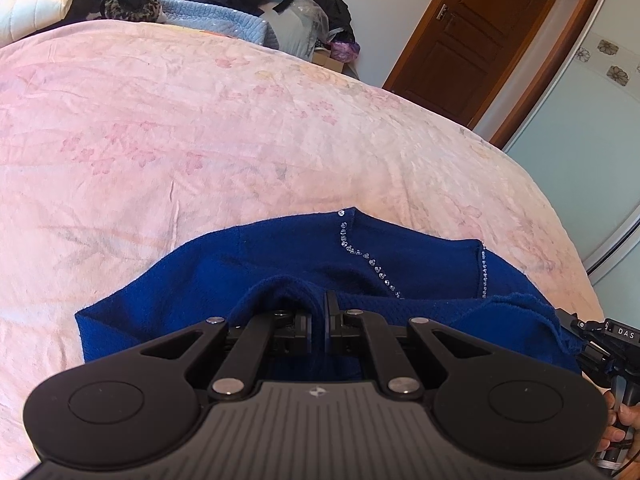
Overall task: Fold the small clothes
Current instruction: 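Open both grippers to release the hem near the collar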
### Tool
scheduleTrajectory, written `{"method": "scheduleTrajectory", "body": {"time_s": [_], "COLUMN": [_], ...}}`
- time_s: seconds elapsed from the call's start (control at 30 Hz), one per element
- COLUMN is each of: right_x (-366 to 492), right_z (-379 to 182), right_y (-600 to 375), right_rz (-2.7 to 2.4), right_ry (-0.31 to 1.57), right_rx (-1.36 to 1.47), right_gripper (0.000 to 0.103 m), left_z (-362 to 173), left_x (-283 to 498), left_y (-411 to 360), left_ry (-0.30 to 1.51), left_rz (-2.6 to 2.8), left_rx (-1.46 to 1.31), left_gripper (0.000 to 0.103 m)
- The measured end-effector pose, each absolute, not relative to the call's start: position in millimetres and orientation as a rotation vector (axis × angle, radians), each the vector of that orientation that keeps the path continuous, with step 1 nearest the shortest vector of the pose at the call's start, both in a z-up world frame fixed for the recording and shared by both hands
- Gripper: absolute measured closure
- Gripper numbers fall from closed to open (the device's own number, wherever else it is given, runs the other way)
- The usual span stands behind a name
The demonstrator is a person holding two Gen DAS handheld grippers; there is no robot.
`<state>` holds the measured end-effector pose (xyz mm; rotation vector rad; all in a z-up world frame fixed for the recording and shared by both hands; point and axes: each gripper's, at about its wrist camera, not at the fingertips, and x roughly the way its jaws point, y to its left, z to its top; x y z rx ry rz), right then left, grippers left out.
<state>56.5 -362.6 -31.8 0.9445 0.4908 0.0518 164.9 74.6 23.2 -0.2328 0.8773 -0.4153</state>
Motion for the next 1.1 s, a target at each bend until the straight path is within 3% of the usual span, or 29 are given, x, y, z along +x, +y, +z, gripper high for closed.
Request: {"method": "scheduleTrajectory", "body": {"time_s": [0.2, 0.5, 0.6, 0.67, 0.7, 0.9, 1.1], "right_x": [58, 63, 64, 64, 65, 66, 67], "right_z": [-33, -44, -46, -46, -46, -47, -40], "right_y": [-363, -368, -368, -369, -369, -372, -372], "right_rz": [0.048, 0.039, 0.035, 0.032, 0.031, 0.033, 0.038], "right_ry": [0.495, 0.508, 0.511, 0.513, 0.514, 0.515, 0.48], "right_rx": [0.95, 1.015, 1.015, 1.02, 1.022, 1.036, 1.026], "right_gripper": [0.092, 0.088, 0.086, 0.079, 0.079, 0.078, 0.06], "left_z": [23, 8, 6, 5, 4, 10, 10], "left_x": [168, 182, 183, 183, 183, 184, 187], "left_y": [80, 113, 118, 121, 122, 121, 131], "left_ry": [0.895, 0.994, 0.998, 0.994, 0.987, 0.968, 0.945], "left_rz": [-0.409, -0.426, -0.44, -0.454, -0.457, -0.448, -0.445], "left_rx": [-0.283, -0.601, -0.668, -0.731, -0.763, -0.799, -0.92], "left_gripper": [0.097, 0.092, 0.077, 0.048, 0.043, 0.041, 0.041]}}
